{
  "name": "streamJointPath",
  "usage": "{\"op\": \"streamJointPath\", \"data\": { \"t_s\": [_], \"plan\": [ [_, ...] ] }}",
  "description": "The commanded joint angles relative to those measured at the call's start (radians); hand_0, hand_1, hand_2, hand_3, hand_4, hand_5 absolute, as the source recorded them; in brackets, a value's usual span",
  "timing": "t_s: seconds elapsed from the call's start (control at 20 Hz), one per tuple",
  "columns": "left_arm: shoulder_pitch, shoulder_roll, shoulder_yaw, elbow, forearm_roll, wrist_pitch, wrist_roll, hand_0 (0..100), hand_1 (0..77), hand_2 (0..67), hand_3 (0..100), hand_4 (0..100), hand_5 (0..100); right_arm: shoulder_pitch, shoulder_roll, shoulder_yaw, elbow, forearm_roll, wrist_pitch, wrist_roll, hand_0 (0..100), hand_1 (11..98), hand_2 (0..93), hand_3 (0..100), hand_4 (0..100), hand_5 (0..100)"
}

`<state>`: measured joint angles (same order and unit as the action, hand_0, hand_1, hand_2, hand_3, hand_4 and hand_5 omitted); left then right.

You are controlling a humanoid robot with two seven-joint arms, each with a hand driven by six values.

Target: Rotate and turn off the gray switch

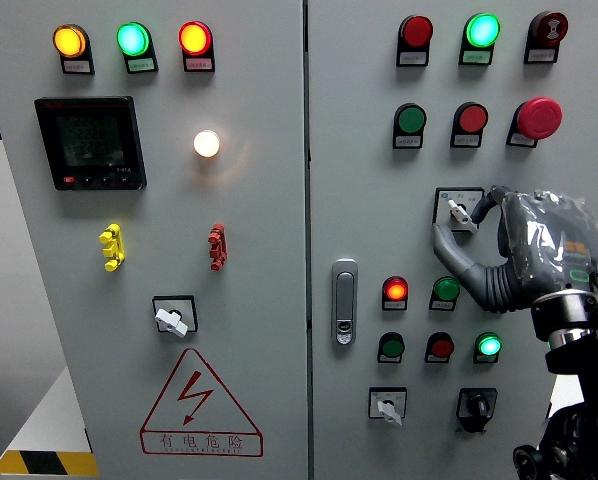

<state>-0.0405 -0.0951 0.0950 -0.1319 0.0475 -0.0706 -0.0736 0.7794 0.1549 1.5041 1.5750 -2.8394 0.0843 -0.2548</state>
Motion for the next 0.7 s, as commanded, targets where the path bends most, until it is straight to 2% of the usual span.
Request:
{"op": "streamJointPath", "data": {
  "t_s": [0.0,0.3,0.65],
  "plan": [
    [-0.001,0.000,0.000,0.000,0.000,0.000,0.000,86,0.0,13.4,19,8,11,0.003,0.0000,-0.002,-0.001,0.000,0.000,-0.004,9,28.6,59.7,100,100,100],
    [0.001,0.000,0.000,0.000,0.000,0.000,0.000,86,0.0,13.4,19,8,11,0.003,0.0000,-0.002,-0.001,0.000,0.000,-0.011,20,28.3,60.6,100,100,100],
    [0.001,0.000,0.000,0.000,0.000,0.000,0.000,86,0.0,13.4,19,8,11,0.009,0.0000,-0.004,-0.013,0.000,0.000,-0.012,24,28.9,61.0,100,100,100]
  ]
}}
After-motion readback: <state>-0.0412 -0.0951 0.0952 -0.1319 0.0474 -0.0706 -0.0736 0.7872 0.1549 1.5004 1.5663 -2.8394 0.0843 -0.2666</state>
